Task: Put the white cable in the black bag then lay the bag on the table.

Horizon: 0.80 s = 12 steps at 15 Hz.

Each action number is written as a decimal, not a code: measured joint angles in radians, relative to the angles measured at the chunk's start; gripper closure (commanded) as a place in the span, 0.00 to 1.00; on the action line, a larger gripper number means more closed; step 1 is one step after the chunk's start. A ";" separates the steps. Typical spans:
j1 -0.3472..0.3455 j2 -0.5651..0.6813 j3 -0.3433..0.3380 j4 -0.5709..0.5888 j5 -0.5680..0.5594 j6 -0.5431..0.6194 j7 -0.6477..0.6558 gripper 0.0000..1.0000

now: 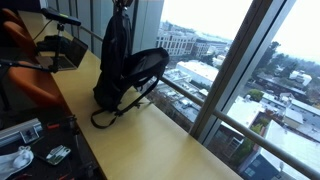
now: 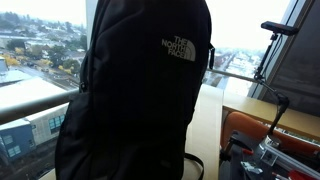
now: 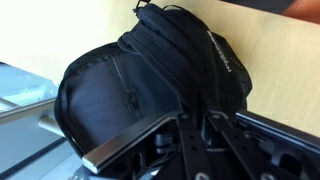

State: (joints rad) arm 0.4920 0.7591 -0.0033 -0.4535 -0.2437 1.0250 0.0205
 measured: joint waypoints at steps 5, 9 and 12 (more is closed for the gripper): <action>-0.091 0.001 0.000 -0.001 0.027 0.000 0.008 0.97; -0.188 0.019 -0.001 -0.002 0.072 0.002 0.008 0.97; -0.259 0.044 0.000 -0.002 0.102 0.012 0.006 0.97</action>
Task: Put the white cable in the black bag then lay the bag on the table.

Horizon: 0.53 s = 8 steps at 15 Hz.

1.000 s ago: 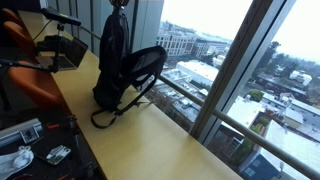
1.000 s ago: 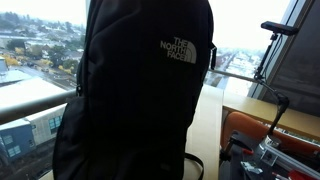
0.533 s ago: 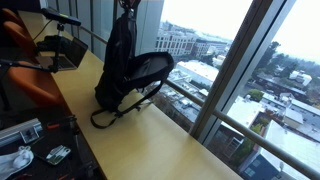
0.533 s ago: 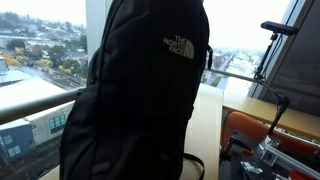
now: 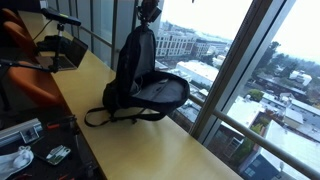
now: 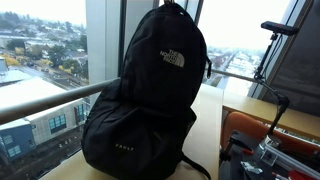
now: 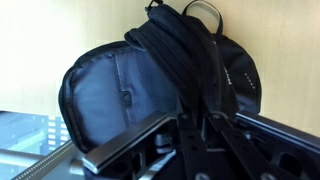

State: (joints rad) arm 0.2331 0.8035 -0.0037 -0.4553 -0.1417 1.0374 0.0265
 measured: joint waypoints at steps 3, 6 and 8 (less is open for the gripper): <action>-0.064 0.033 0.000 0.000 0.022 0.019 -0.011 0.97; -0.117 0.071 0.000 0.000 0.033 0.040 -0.036 0.97; -0.146 0.099 0.000 -0.001 0.041 0.058 -0.052 0.97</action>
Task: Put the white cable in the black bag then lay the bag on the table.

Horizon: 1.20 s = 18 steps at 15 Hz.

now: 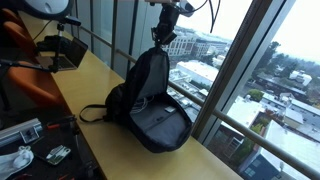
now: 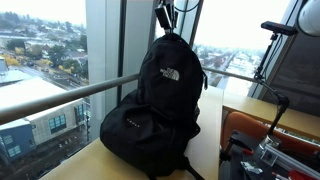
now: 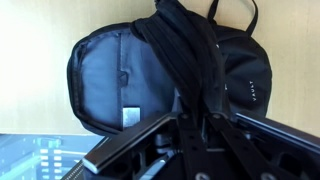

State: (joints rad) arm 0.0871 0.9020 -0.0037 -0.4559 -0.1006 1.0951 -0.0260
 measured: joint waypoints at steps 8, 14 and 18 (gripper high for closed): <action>-0.050 0.087 0.000 0.000 0.012 0.062 -0.045 0.97; -0.058 0.104 0.000 0.001 0.012 0.075 -0.053 0.59; -0.060 0.104 0.000 0.002 0.012 0.083 -0.053 0.30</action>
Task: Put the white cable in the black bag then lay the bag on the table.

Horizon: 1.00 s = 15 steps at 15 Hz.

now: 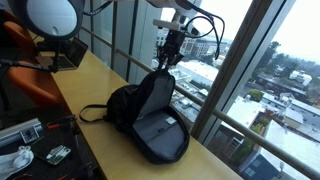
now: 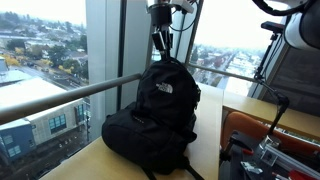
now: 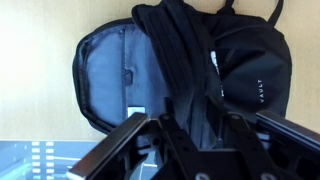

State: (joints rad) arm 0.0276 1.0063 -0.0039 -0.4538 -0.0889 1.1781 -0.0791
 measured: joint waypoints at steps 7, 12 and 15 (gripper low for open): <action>0.000 -0.001 0.000 0.001 0.000 0.007 0.000 0.00; 0.003 -0.015 -0.007 0.002 -0.004 0.031 -0.004 0.00; 0.011 -0.024 -0.006 0.003 0.000 0.047 -0.007 0.00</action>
State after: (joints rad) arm 0.0382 0.9820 -0.0095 -0.4510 -0.0889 1.2253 -0.0860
